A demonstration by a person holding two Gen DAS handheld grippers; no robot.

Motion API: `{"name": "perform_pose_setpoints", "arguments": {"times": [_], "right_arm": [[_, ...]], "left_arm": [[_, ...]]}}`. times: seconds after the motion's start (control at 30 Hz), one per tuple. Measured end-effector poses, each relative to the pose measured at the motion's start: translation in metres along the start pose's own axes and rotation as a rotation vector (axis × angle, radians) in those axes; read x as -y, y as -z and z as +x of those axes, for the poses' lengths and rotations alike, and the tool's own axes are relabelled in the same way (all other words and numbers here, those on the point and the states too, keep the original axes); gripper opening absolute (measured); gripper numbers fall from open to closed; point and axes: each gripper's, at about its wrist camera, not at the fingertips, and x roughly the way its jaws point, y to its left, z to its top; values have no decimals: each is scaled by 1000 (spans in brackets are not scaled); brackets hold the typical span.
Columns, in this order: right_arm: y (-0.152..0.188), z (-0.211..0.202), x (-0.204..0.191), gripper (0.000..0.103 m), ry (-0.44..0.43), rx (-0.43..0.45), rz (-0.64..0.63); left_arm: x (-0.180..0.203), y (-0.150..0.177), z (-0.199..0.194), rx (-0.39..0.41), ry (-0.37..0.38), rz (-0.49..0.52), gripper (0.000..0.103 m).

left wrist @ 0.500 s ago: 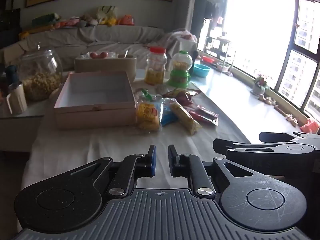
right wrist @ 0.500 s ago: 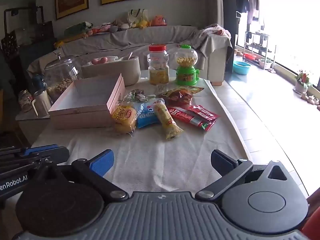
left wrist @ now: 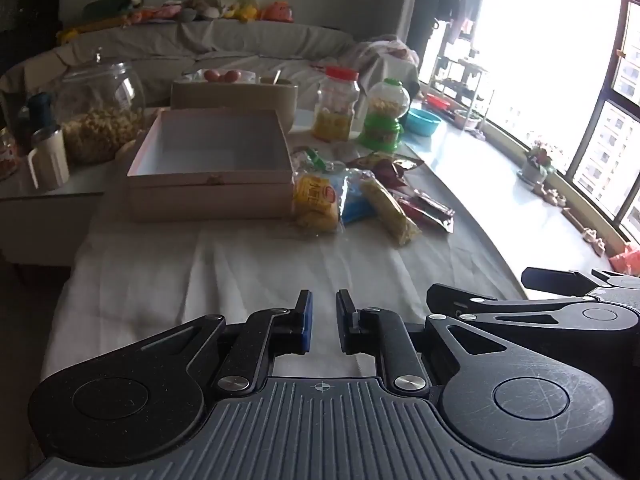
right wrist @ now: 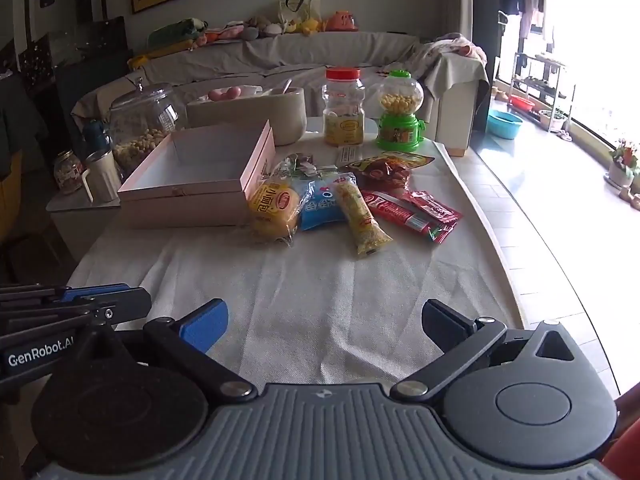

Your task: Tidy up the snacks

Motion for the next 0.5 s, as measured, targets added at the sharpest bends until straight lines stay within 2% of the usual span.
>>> {"name": "perform_pose_setpoints", "arguments": {"times": [0.5], "right_arm": [[0,2,-2,103,-1,-1,2]], "left_arm": [[-3,1,0,-3,12,-20,17]]}}
